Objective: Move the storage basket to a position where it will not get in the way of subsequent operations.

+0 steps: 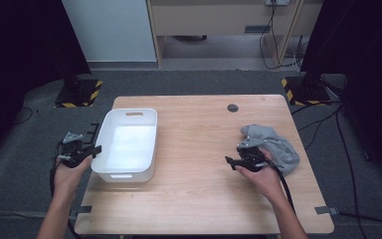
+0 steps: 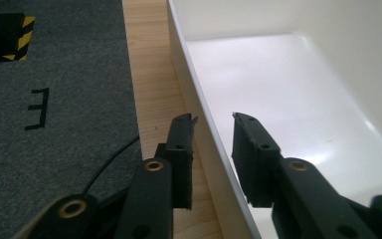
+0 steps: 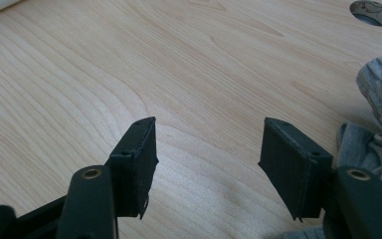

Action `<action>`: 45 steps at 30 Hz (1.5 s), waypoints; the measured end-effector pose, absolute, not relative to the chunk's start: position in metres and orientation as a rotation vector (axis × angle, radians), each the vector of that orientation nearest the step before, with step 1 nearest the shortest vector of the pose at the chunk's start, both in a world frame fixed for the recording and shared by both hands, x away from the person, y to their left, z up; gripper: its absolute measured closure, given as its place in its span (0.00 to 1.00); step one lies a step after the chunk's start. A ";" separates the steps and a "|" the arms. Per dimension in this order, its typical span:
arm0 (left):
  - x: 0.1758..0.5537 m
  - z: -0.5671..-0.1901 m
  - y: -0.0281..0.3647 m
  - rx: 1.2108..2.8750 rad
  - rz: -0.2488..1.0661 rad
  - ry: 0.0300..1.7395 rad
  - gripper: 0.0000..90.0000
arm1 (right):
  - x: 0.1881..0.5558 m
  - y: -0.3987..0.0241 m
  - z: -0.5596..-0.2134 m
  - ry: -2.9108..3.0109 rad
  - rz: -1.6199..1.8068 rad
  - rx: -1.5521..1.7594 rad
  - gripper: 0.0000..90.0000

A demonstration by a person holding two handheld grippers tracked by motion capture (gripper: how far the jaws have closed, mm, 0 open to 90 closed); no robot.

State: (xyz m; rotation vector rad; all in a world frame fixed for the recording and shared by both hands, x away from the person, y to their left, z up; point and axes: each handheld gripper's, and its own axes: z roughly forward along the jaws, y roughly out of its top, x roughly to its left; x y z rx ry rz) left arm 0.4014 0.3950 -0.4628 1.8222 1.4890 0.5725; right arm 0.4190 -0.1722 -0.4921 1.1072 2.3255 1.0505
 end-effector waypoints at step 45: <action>0.402 -0.460 0.413 1.803 0.584 1.514 0.90 | 0.419 -0.174 -0.491 2.323 1.050 1.114 0.44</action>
